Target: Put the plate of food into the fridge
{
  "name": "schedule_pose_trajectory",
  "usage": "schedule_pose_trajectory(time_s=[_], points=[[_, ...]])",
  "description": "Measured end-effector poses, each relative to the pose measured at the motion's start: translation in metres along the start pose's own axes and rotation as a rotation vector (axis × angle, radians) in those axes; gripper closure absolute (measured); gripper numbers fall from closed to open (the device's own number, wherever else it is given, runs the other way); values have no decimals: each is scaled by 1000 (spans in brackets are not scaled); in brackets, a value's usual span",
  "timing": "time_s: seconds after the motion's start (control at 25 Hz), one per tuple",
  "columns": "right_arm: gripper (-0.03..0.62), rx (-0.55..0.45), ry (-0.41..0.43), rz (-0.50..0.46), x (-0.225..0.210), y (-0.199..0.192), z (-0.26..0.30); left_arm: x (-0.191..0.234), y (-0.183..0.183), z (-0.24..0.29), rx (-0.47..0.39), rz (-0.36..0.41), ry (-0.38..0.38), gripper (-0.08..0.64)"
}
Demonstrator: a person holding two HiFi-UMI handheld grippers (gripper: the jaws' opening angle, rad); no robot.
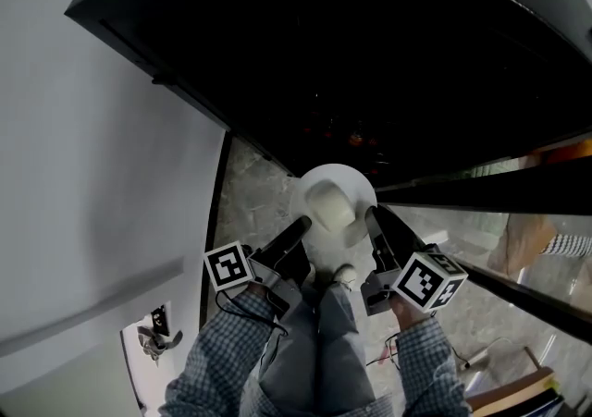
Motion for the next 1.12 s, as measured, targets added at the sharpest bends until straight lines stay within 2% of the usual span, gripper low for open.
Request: schedule_pose_trajectory(time_s=[0.12,0.32,0.6,0.84,1.12], points=[[535,12,-17,-23,-7,-2,14,12,6,4,-9,-6,2,541],[535,19,-101,-85,-15,-4,39,36,20,12,-34,-28,13,541],[534,12,-100,-101,-15,-1,57,48,33,28,-48,-35,-12,541],[497,40,-100,-97,-19,-7,59,56,42,37,-61,-28,4,541],[495,64,-133,-147,-34,-19,51,73,55,61,-51,1,30,541]])
Point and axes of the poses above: the fingertips, and each gripper's own axes: z forward along the fingers, x to its left, y out of its top, the point moved 5 cm from there along -z, backward along the fingers, and after that the axes turned 10 degrees about -y, right-handed, at the moved point
